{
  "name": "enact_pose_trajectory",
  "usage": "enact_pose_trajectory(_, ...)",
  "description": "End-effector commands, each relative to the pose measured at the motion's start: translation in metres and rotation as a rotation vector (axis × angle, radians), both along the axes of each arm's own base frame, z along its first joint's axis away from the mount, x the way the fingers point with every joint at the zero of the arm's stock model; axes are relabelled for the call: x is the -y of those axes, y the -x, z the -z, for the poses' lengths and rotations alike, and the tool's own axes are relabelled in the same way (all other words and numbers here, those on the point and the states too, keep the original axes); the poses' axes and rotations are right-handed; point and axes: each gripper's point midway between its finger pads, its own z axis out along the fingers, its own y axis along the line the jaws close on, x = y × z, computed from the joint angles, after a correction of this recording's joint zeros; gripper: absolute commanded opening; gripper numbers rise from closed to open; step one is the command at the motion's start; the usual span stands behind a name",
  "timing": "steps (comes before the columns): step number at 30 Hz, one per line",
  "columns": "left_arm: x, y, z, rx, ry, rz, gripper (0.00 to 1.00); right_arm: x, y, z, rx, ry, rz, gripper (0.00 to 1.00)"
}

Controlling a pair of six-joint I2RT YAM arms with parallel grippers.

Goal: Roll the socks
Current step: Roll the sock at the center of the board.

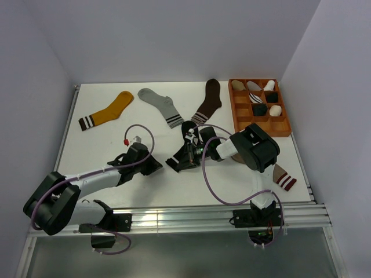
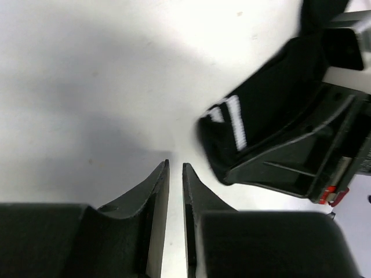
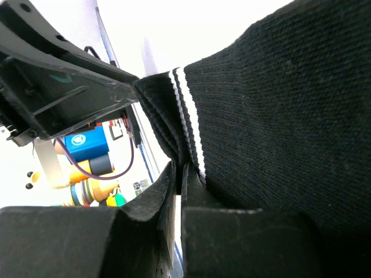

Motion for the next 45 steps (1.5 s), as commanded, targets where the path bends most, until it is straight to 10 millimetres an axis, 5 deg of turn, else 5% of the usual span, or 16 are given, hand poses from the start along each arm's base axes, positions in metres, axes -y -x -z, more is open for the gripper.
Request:
enact_pose_trajectory(1,0.016,-0.017,-0.022,0.120,0.054,0.066,0.21,0.004,-0.003,0.012,-0.005,0.043,0.017,0.00)
enact_pose_trajectory(11,0.027,-0.022,0.005,0.091,0.039,0.112,0.22,0.004,-0.003,0.012,-0.010,0.039,0.020,0.00)
enact_pose_trajectory(45,0.045,-0.037,-0.015,0.193,0.108,0.152,0.35,0.003,-0.002,0.016,-0.059,0.051,0.023,0.00)
